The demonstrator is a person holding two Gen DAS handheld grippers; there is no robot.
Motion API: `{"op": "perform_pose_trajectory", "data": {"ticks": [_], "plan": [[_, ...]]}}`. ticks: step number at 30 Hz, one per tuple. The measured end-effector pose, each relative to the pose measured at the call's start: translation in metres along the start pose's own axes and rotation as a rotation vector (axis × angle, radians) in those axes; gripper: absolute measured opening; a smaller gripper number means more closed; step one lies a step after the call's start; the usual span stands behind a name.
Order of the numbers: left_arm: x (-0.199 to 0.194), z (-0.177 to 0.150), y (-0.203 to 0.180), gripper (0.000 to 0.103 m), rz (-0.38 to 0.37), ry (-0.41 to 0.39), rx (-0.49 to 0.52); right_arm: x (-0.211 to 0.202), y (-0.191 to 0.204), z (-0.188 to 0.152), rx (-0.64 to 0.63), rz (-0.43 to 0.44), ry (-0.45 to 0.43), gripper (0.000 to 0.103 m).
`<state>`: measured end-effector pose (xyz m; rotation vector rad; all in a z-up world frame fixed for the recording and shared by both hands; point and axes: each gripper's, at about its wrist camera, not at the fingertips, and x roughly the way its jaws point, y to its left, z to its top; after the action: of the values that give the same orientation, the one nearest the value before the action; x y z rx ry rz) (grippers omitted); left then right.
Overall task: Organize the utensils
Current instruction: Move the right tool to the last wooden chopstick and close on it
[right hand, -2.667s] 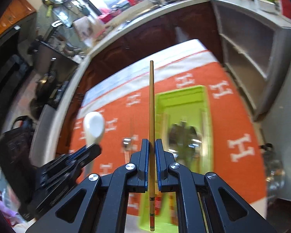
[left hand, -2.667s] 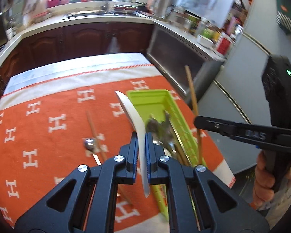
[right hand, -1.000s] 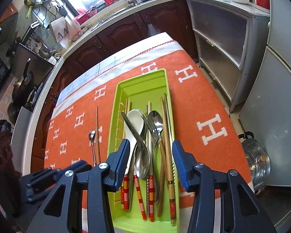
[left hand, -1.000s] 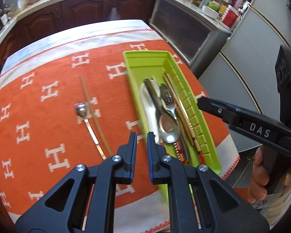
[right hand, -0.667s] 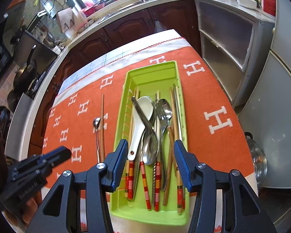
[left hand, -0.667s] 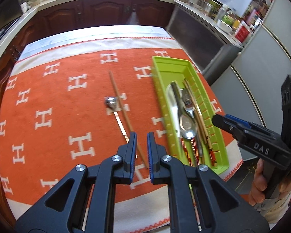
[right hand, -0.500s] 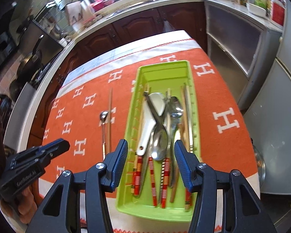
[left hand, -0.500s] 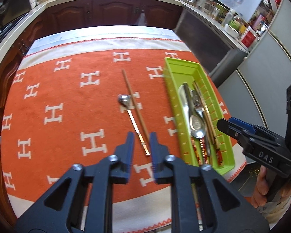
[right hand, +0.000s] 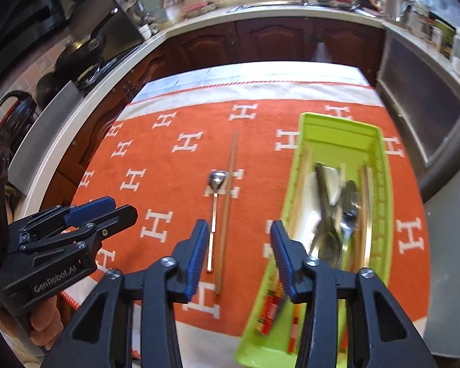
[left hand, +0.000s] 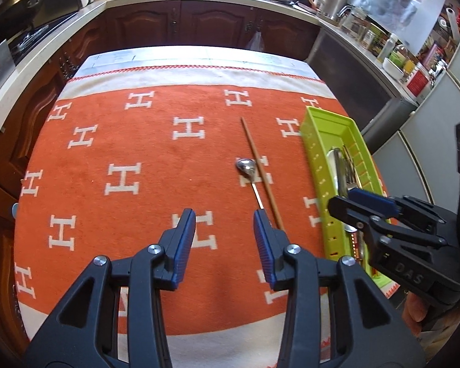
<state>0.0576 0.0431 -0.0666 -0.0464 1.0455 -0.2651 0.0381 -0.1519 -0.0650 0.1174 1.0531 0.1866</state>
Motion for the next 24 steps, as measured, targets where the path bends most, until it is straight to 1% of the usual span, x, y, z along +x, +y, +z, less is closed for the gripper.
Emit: {"op": "perform_pose_trajectory", "data": {"ticks": [1,2,6,9,12,17,20,23,24], "plan": [[0.002,0.000,0.003,0.036,0.001,0.002,-0.006,0.007,0.002,0.004,-0.001,0.013,0.017,0.033],[0.004,0.001,0.007,0.036,0.002,0.005,-0.014,0.024,0.008,0.010,-0.010,0.033,0.055,0.029],[0.014,0.001,0.022,0.036,0.005,0.018,-0.045,0.056,0.016,0.020,-0.035,0.029,0.104,0.023],[0.021,0.002,0.033,0.036,0.004,0.026,-0.069,0.081,0.017,0.027,-0.028,0.023,0.145,0.020],[0.027,0.003,0.041,0.036,0.000,0.030,-0.085,0.102,0.015,0.033,-0.024,0.004,0.173,0.020],[0.038,0.004,0.050,0.036,-0.008,0.046,-0.103,0.132,0.013,0.041,-0.026,-0.025,0.212,0.020],[0.044,0.004,0.053,0.036,-0.015,0.054,-0.112,0.147,0.015,0.042,-0.036,-0.054,0.234,0.016],[0.048,0.005,0.056,0.036,-0.021,0.058,-0.119,0.151,0.021,0.043,-0.074,-0.092,0.221,0.015],[0.050,0.006,0.056,0.036,-0.025,0.061,-0.123,0.151,0.021,0.043,-0.074,-0.092,0.221,0.015]]}}
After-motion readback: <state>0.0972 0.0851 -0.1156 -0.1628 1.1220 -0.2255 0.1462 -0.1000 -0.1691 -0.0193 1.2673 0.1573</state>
